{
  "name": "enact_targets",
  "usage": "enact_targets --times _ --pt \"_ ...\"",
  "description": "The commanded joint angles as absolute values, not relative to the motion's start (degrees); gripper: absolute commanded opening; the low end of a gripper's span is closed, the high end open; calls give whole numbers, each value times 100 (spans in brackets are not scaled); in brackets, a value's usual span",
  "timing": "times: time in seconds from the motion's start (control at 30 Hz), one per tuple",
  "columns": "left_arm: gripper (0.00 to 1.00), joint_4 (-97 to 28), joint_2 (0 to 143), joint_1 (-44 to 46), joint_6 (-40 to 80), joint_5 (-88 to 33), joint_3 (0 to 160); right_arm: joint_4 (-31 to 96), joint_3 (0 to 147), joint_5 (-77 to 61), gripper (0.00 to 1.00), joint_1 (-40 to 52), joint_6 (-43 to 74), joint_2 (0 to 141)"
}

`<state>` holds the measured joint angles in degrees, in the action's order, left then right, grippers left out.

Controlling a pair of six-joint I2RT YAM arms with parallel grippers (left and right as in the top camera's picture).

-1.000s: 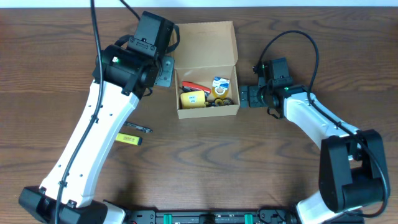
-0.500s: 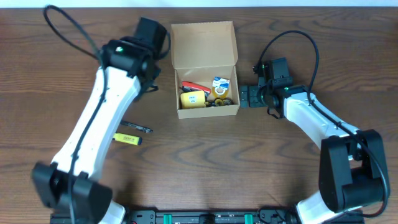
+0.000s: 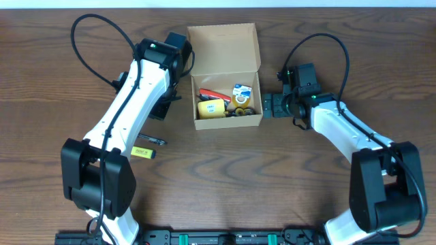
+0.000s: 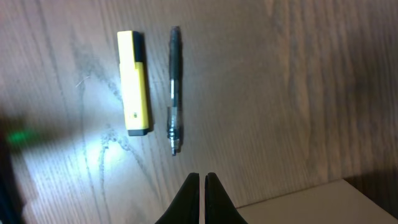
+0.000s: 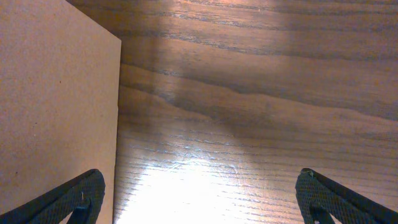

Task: Pack container
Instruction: 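Withdraw the left gripper from the box toward the pen and highlighter, then lower the left gripper and close it on the black pen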

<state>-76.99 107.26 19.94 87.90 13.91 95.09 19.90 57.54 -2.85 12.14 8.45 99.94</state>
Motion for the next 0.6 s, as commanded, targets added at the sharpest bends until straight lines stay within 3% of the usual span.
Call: enact_targets --times 0.0,0.57 --pt "6 -7662 10617 1986 8342 1518 9476 1994 5741 -285 99 1199 762 10047" --pt "6 -7063 10320 1984 6082 1568 9476 1994 5741 -285 99 1199 762 10047"
